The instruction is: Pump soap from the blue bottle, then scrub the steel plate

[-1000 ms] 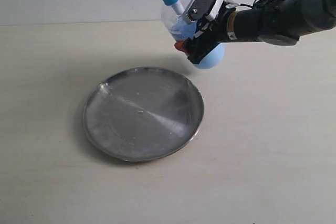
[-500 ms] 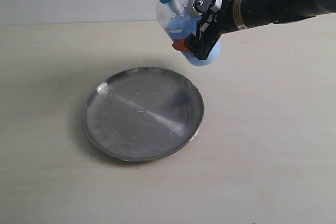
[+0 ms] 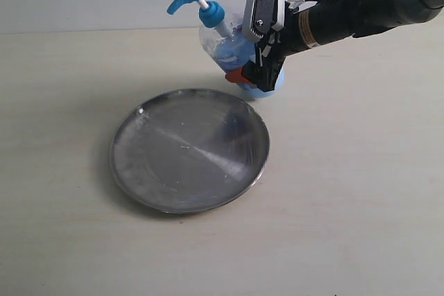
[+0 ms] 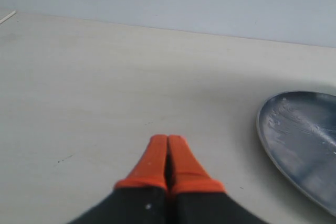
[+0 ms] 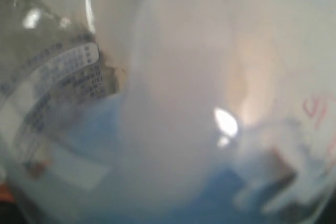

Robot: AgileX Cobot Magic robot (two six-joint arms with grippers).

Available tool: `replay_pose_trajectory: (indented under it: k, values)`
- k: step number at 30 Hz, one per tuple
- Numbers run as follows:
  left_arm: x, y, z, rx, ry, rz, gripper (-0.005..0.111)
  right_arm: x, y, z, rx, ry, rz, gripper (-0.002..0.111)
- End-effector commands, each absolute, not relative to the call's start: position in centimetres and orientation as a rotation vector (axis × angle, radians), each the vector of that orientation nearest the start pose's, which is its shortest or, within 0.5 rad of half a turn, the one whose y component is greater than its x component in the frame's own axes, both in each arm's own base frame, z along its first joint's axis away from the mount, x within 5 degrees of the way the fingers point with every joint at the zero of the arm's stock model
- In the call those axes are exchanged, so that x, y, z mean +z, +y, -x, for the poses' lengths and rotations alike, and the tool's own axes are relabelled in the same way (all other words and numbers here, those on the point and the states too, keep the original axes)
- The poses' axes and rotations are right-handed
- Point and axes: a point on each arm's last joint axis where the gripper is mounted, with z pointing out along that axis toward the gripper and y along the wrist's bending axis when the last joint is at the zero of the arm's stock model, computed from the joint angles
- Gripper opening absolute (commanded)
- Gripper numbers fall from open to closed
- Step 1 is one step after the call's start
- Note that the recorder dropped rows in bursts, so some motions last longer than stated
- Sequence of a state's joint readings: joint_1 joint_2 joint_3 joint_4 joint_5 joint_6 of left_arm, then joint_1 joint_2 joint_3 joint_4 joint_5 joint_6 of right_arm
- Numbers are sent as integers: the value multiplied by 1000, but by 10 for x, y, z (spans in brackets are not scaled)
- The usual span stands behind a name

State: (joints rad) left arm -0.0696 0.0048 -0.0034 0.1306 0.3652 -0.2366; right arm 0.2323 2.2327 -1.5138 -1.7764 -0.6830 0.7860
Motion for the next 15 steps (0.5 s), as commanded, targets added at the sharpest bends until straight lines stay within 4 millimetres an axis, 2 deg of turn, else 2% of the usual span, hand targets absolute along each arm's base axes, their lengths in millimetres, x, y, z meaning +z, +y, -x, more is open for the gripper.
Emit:
replay_pose_trajectory:
  k: [1,15]
  values:
    - [181,1,-53,-86,1837,78,0,150,166,-446,369,1526,1508,0]
    - [181,1,-53,-86,1837,78,0,145,168,-444,405,1520,1517,0]
